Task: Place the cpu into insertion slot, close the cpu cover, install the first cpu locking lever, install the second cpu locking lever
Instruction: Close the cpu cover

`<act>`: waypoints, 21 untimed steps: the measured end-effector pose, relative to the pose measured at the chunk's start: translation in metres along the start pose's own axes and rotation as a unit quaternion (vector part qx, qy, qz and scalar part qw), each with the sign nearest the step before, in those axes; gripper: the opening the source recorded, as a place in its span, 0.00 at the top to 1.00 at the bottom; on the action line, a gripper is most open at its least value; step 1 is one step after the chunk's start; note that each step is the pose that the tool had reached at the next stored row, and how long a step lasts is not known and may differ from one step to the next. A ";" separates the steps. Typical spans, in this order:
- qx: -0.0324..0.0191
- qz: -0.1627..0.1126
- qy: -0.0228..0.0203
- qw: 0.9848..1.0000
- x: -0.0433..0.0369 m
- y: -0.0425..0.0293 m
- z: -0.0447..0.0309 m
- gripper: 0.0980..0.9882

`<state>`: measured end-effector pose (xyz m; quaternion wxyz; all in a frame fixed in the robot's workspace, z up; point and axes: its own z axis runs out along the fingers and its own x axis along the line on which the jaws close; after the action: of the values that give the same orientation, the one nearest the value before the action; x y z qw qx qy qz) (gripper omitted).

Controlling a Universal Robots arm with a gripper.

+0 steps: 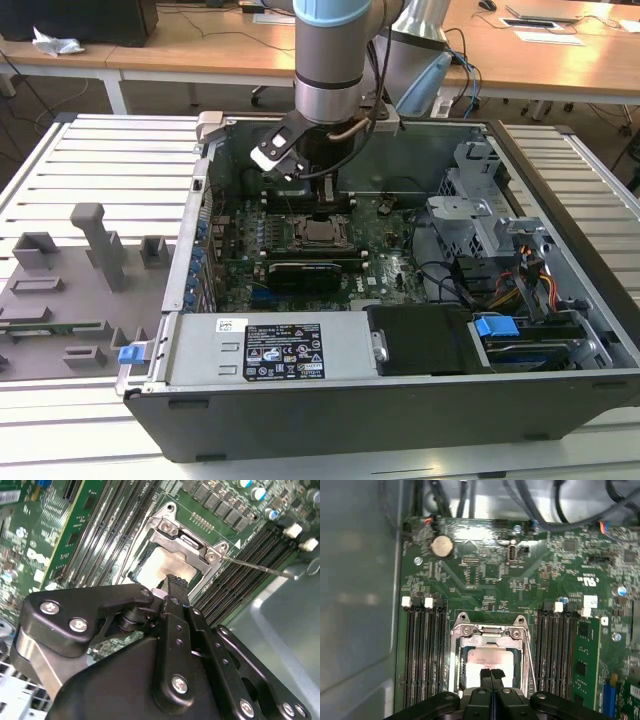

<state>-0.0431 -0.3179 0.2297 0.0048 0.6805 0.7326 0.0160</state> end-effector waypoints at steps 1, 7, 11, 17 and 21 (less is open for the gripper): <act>0.000 -0.017 0.000 1.000 0.0000 0.0000 0.0000 0.99; 0.002 -0.113 0.002 0.994 0.0000 0.0000 0.0001 0.99; 0.002 -0.161 0.004 0.987 0.0000 0.0000 0.0001 0.99; 0.003 -0.219 0.005 0.976 0.0000 0.0000 0.0001 0.99; 0.004 -0.260 0.006 0.965 0.0000 0.0000 0.0001 0.99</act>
<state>-0.0431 -0.3179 0.2295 0.0015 0.4661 0.8846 0.0158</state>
